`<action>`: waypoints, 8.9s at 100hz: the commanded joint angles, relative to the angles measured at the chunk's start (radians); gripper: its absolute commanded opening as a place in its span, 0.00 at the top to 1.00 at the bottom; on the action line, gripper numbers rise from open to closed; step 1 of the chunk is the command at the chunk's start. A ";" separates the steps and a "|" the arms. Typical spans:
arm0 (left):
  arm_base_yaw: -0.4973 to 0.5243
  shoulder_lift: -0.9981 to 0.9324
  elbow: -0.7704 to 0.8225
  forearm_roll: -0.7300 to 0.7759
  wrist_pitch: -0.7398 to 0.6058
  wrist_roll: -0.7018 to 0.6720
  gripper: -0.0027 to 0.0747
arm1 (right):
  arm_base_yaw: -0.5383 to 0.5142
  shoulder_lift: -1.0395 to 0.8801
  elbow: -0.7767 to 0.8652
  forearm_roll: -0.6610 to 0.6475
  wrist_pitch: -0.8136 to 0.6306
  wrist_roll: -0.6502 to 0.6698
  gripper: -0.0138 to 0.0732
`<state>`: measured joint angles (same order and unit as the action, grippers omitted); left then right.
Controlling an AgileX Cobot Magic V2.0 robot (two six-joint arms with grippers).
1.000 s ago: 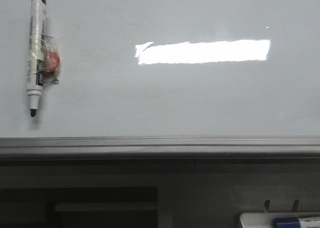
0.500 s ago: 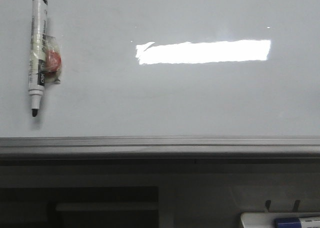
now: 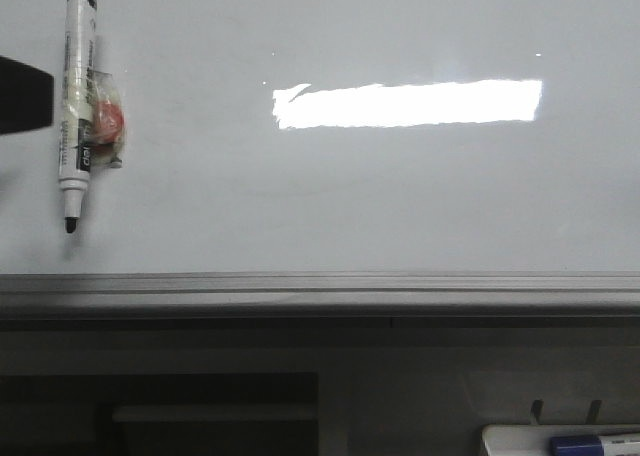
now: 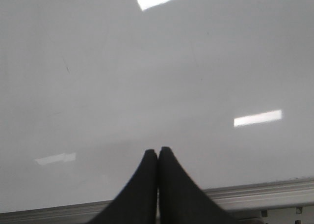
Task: Write number 3 on whiteboard
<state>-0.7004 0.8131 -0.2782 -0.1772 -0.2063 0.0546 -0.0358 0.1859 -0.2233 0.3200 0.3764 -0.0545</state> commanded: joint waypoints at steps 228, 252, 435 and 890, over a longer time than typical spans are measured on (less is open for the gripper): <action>-0.102 0.228 -0.050 0.879 -0.206 -0.010 0.99 | 0.973 0.875 -0.523 0.128 -0.114 -0.668 0.32; -0.102 0.228 -0.050 0.879 -0.206 -0.010 0.99 | 0.978 0.897 -0.529 0.079 -0.132 -0.668 0.58; -0.102 -0.258 -0.050 0.657 0.092 -0.012 0.85 | 0.717 1.013 -0.783 0.106 -0.141 -0.652 0.91; -0.021 0.231 -0.139 -0.298 0.007 -0.007 0.99 | 0.826 0.930 -0.861 -0.061 0.088 -0.526 0.09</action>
<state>-0.7254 1.0515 -0.3860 -0.3651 -0.1376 0.0562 0.7950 1.1485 -1.0518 0.2574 0.5235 -0.5820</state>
